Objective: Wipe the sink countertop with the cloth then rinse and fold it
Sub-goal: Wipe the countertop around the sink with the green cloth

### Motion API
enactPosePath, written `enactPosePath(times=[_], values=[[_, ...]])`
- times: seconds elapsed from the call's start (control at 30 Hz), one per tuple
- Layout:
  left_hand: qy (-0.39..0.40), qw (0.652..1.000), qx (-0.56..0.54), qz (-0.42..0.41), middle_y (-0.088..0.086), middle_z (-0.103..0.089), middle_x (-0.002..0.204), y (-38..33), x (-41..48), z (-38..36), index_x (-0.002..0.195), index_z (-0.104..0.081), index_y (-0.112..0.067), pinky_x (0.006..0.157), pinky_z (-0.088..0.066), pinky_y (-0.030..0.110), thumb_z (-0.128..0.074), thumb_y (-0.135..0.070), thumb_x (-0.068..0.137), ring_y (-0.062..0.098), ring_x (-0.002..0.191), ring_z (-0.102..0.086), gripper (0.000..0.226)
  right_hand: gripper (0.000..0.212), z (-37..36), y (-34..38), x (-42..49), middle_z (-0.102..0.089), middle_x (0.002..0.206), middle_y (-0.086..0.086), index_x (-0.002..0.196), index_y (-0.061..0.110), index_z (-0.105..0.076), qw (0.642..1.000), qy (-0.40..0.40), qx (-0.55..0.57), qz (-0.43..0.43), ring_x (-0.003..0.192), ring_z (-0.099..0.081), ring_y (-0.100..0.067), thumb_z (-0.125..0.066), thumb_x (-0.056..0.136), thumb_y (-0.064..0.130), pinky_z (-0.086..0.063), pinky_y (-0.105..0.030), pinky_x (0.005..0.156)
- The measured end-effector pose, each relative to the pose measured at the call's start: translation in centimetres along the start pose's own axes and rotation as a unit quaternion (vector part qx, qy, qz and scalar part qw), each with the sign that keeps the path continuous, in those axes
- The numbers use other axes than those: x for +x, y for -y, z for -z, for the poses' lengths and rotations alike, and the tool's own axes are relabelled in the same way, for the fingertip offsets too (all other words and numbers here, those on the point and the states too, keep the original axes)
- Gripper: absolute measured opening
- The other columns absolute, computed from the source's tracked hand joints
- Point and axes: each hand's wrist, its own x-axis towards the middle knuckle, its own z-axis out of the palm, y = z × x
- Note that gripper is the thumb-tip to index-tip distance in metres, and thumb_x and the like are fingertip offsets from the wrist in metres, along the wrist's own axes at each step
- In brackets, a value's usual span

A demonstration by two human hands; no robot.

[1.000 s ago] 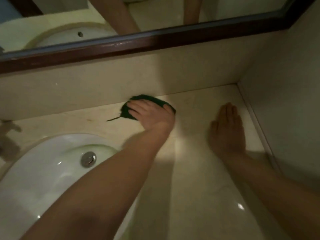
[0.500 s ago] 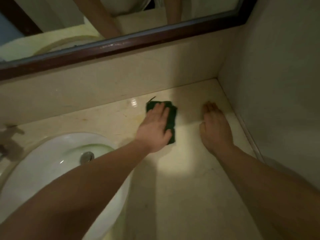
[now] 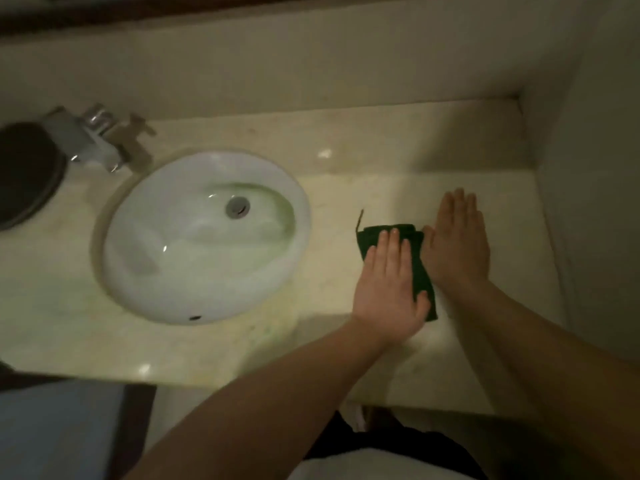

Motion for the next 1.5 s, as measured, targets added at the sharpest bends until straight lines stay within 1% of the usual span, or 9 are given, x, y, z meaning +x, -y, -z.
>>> enactPosePath(times=[0.27,0.47,0.63,0.73,0.93,1.07,1.2,1.3,1.5], values=[[-0.020,0.996,-0.023,0.087,0.019,-0.006,0.161,5.2,-11.4,-1.8,0.152,-0.013,-0.002,0.121,-0.007,0.046,-0.040,-0.044,0.086,0.030,0.149,0.002,0.083,0.065,-2.8,8.2,-9.1,0.002,0.162,-0.015,0.152,0.003,0.000,0.991,0.045,0.013,0.123,0.149,0.003,-0.028,-0.024,0.099,0.031,-0.001,-0.038,0.121],[-0.040,0.984,-0.027,0.173,0.018,-0.006,0.161,11.3,-17.8,-1.7,0.152,-0.013,-0.002,0.120,-0.010,0.047,-0.041,-0.044,0.086,0.031,0.149,-0.001,0.083,0.068,-4.9,13.8,-13.9,-0.004,0.161,-0.018,0.152,0.000,-0.006,0.980,0.033,-0.006,0.199,0.149,-0.004,-0.031,-0.027,0.098,0.036,-0.007,-0.041,0.121],[-0.061,0.972,-0.003,0.228,0.021,-0.011,0.160,17.9,-24.2,-1.5,0.152,-0.014,0.000,0.121,-0.009,0.046,-0.035,-0.045,0.087,0.032,0.149,-0.007,0.082,0.068,-5.4,15.2,-15.5,-0.015,0.160,-0.015,0.152,0.001,-0.014,0.982,0.015,0.021,0.187,0.149,-0.010,-0.026,-0.028,0.093,0.032,-0.011,-0.039,0.121],[-0.069,0.968,-0.012,0.242,0.023,-0.013,0.159,17.7,-24.4,-1.8,0.151,-0.015,0.002,0.121,-0.006,0.045,-0.032,-0.044,0.085,0.034,0.148,-0.009,0.082,0.065,-5.0,14.8,-15.7,-0.016,0.160,-0.014,0.152,0.001,-0.016,0.978,0.001,0.048,0.202,0.149,-0.010,-0.024,-0.027,0.093,0.027,-0.009,-0.035,0.121],[-0.050,0.983,-0.039,0.174,0.020,-0.004,0.160,13.0,-18.0,-0.8,0.152,-0.008,-0.001,0.121,-0.004,0.047,-0.032,-0.048,0.086,0.033,0.148,0.001,0.085,0.066,-4.0,9.9,-13.4,-0.020,0.157,-0.022,0.149,-0.004,-0.018,0.995,-0.066,0.022,0.070,0.146,-0.018,-0.034,-0.025,0.091,0.026,-0.016,-0.044,0.120],[-0.038,0.994,-0.028,0.100,0.020,-0.008,0.160,10.8,-10.0,0.1,0.152,-0.010,-0.001,0.121,-0.003,0.045,-0.032,-0.045,0.090,0.032,0.149,-0.002,0.079,0.065,-4.9,9.5,-13.9,-0.015,0.160,-0.018,0.151,-0.001,-0.013,0.996,-0.049,0.007,0.075,0.148,-0.013,-0.031,-0.020,0.092,0.025,-0.012,-0.042,0.121],[-0.024,0.998,0.000,0.053,0.017,-0.009,0.161,11.4,-5.7,1.2,0.153,-0.010,-0.002,0.120,-0.002,0.042,-0.036,-0.044,0.090,0.030,0.149,-0.002,0.080,0.062,-5.0,9.4,-13.1,-0.017,0.159,-0.019,0.151,-0.003,-0.014,0.994,-0.059,-0.008,0.090,0.148,-0.015,-0.032,-0.030,0.097,0.023,-0.013,-0.042,0.120],[-0.033,0.997,-0.026,0.070,0.018,-0.007,0.161,12.1,-9.2,0.4,0.152,-0.010,-0.002,0.121,-0.007,0.043,-0.035,-0.046,0.087,0.030,0.149,-0.003,0.082,0.064,-5.1,9.4,-13.2,-0.022,0.157,-0.021,0.149,-0.005,-0.019,0.994,-0.059,0.003,0.096,0.146,-0.020,-0.034,-0.031,0.093,0.023,-0.017,-0.043,0.119],[0.001,0.996,0.022,0.087,0.017,0.003,0.161,15.9,-22.3,-1.1,0.153,-0.003,-0.002,0.120,-0.009,0.049,-0.027,-0.045,0.091,0.029,0.149,0.006,0.079,0.067,-4.1,9.8,-12.8,-0.020,0.158,-0.020,0.149,-0.004,-0.018,0.995,-0.043,0.023,0.087,0.147,-0.017,-0.033,-0.030,0.091,0.027,-0.017,-0.045,0.120]])
